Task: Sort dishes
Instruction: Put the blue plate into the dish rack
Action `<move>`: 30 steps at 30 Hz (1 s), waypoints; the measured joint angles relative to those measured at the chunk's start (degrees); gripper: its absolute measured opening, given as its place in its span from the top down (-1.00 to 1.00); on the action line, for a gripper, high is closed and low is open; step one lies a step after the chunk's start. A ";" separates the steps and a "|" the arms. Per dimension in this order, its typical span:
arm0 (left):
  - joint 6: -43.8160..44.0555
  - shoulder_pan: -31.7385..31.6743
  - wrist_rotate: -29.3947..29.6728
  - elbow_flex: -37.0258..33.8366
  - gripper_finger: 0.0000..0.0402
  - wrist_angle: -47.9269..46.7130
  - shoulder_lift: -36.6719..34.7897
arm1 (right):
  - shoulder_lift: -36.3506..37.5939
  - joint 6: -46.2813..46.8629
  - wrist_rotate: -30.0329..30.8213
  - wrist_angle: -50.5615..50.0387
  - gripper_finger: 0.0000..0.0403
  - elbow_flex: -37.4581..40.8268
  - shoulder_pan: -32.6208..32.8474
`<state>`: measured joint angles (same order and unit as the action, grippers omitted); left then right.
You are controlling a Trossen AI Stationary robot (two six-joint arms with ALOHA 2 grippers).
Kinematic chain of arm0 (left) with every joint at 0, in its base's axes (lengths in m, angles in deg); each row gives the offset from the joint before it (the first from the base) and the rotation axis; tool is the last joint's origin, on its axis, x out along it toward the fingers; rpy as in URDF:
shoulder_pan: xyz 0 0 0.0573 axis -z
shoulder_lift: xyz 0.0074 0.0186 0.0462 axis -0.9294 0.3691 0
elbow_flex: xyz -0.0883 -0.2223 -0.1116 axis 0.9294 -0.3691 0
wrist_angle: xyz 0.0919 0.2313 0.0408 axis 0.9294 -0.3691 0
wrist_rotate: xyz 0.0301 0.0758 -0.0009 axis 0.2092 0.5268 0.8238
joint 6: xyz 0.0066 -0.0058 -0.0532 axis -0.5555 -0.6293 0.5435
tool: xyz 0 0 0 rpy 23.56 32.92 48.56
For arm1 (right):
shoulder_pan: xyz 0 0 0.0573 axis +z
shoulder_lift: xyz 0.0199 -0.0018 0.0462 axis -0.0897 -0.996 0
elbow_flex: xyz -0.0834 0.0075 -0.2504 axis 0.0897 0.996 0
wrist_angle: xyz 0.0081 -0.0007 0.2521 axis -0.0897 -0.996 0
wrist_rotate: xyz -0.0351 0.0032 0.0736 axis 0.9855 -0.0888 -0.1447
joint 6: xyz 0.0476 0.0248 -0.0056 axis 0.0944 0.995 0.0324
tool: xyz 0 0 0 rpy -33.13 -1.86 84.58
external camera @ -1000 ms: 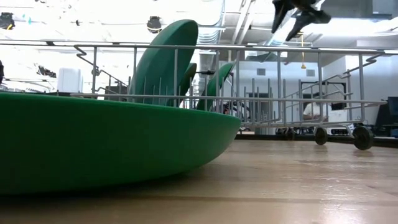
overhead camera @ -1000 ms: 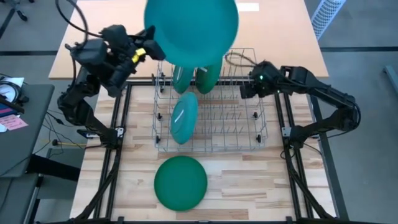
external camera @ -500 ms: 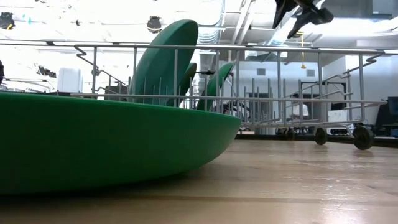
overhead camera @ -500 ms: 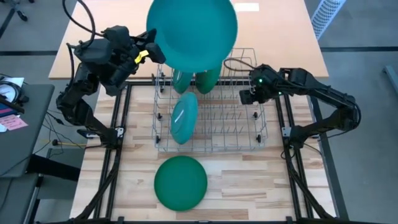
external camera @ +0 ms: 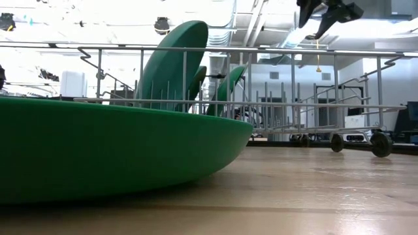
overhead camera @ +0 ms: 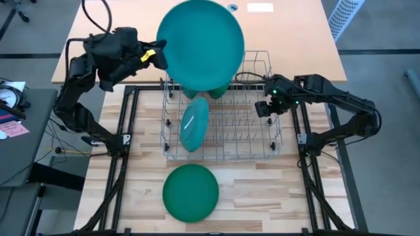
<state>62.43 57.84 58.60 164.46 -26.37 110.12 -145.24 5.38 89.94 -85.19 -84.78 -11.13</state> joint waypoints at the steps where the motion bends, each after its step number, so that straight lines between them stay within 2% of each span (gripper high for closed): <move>1: 0.46 -0.36 -0.33 0.00 1.00 -0.91 0.02 | 0.00 -0.33 -0.03 0.02 -0.12 0.00 -0.55; 4: 2.94 -1.98 -5.22 0.00 1.00 -4.29 -0.02 | 0.00 -0.47 0.05 -0.12 -0.12 0.00 -1.71; 7: 6.55 -4.64 -17.12 0.00 1.00 -7.92 -0.06 | -0.06 -0.49 0.99 0.16 -0.12 0.00 -2.35; 12: 7.16 -9.24 -40.16 -0.01 1.00 -10.25 0.59 | -0.66 -5.45 1.30 2.29 -0.12 0.00 -4.38; 16: 7.48 -13.06 -62.48 -0.02 1.00 -1.48 1.88 | -0.51 -7.69 1.09 2.78 -0.12 0.00 -5.83; 21: 10.62 -14.95 -84.47 -0.02 1.00 17.31 5.42 | -0.46 -9.17 1.06 2.80 -0.12 0.00 -6.79; 24: 12.59 -15.20 -96.81 -0.09 1.00 37.75 8.80 | -0.55 -9.09 1.06 3.51 -0.12 0.00 -6.77; 27: 16.55 -14.19 -102.04 -0.09 1.00 65.60 12.40 | -0.57 -8.98 1.11 3.51 -0.12 0.00 -6.18; 30: 25.20 -14.06 -100.18 0.03 1.00 94.25 16.68 | -0.57 -8.86 1.11 3.37 -0.12 0.00 -5.35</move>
<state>87.63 43.79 -41.58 164.48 67.88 126.80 -145.80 -3.48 91.04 -81.82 -84.78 -16.48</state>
